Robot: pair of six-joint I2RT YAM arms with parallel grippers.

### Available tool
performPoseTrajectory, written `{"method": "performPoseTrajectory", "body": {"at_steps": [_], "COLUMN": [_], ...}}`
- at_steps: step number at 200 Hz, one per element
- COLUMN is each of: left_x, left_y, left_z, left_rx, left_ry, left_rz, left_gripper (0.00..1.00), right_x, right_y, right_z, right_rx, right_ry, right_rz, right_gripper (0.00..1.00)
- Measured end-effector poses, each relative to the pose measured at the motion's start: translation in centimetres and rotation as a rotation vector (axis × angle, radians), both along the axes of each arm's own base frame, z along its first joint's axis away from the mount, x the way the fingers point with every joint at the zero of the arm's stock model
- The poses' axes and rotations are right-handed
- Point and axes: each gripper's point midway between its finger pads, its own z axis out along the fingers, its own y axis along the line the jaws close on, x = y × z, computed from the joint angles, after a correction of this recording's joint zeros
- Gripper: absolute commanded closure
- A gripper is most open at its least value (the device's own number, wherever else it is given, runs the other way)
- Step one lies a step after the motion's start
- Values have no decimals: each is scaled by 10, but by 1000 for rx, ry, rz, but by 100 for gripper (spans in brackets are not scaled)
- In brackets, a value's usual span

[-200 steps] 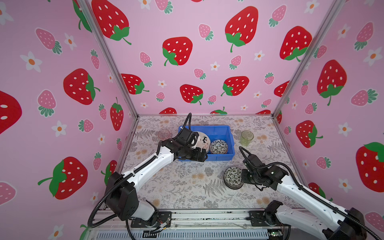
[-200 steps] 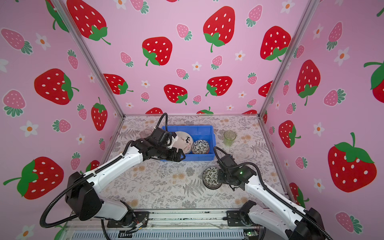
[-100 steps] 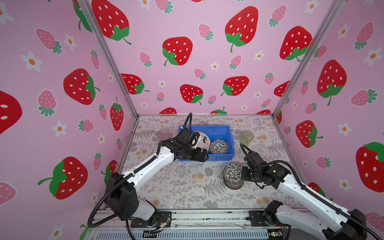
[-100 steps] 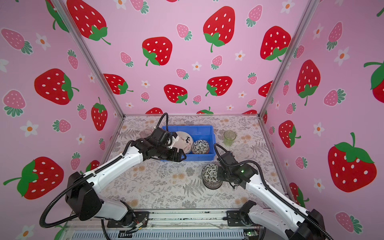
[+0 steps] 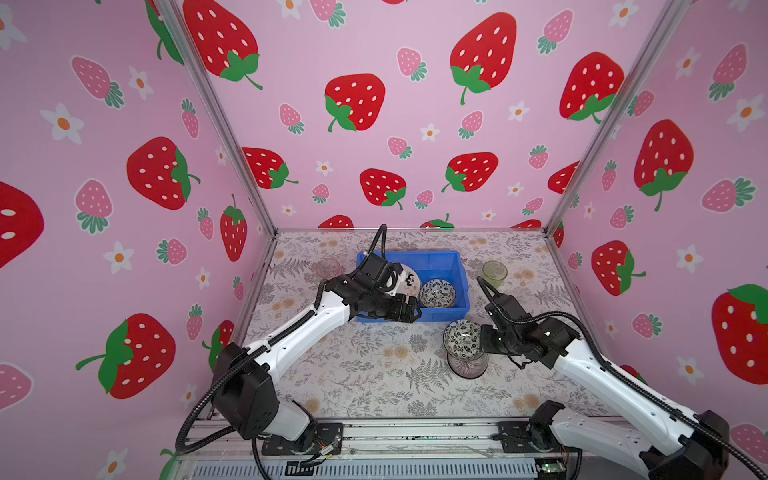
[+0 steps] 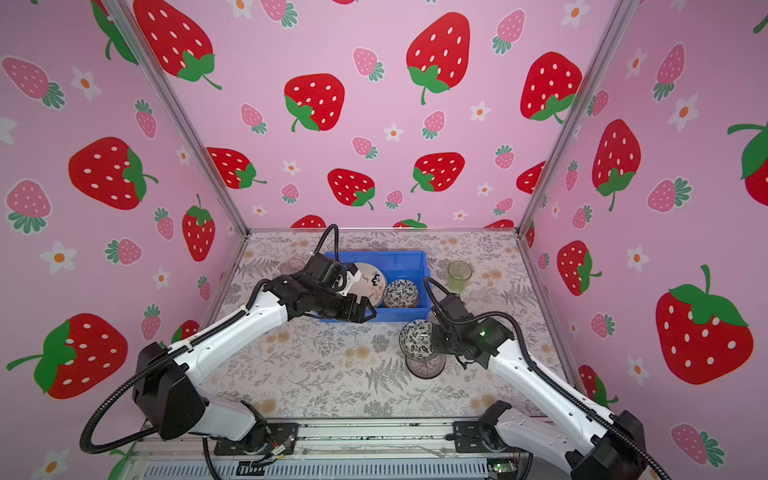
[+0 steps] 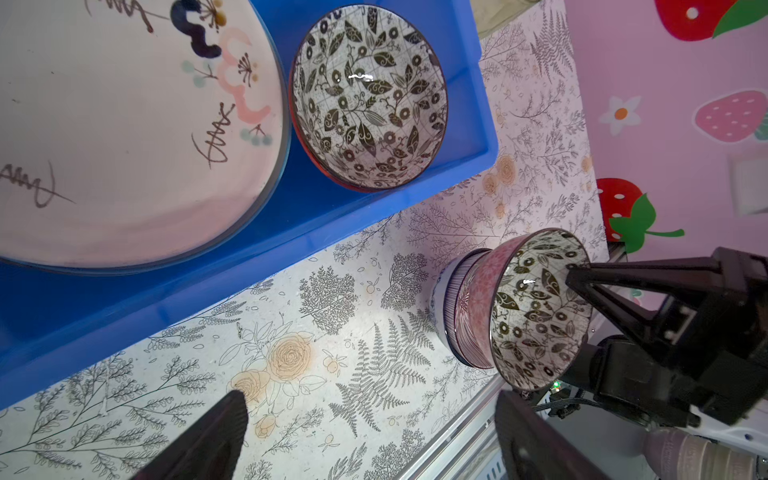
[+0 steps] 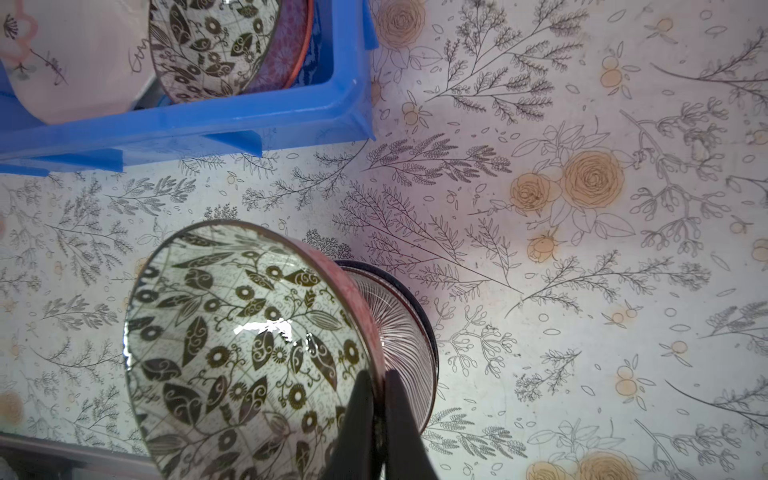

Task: Place the mixed dishes into the plastic bin
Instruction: 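Swing the left gripper to grip the same bowl rim beside the right gripper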

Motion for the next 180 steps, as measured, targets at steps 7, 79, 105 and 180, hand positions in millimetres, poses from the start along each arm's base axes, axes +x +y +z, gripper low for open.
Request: {"method": "performPoseTrajectory", "body": {"at_steps": [7, 79, 105, 180], "left_x": [-2, -39, -47, -51], "left_y": [-2, -39, -46, -50], "left_z": [-1, -22, -24, -31], "left_rx": [3, 72, 83, 119], "left_ry": [4, 49, 57, 59], "left_rz": [-1, -30, -14, 48], "left_gripper": [4, 4, 7, 16], "right_x": [1, 6, 9, 17], "right_y": [1, 13, 21, 49], "right_z": [1, 3, 6, 9], "right_rx": [0, -3, 4, 31], "right_ry": [-1, 9, 4, -20], "right_rz": [3, 56, 80, 161], "right_gripper": [100, 100, 100, 100]}}
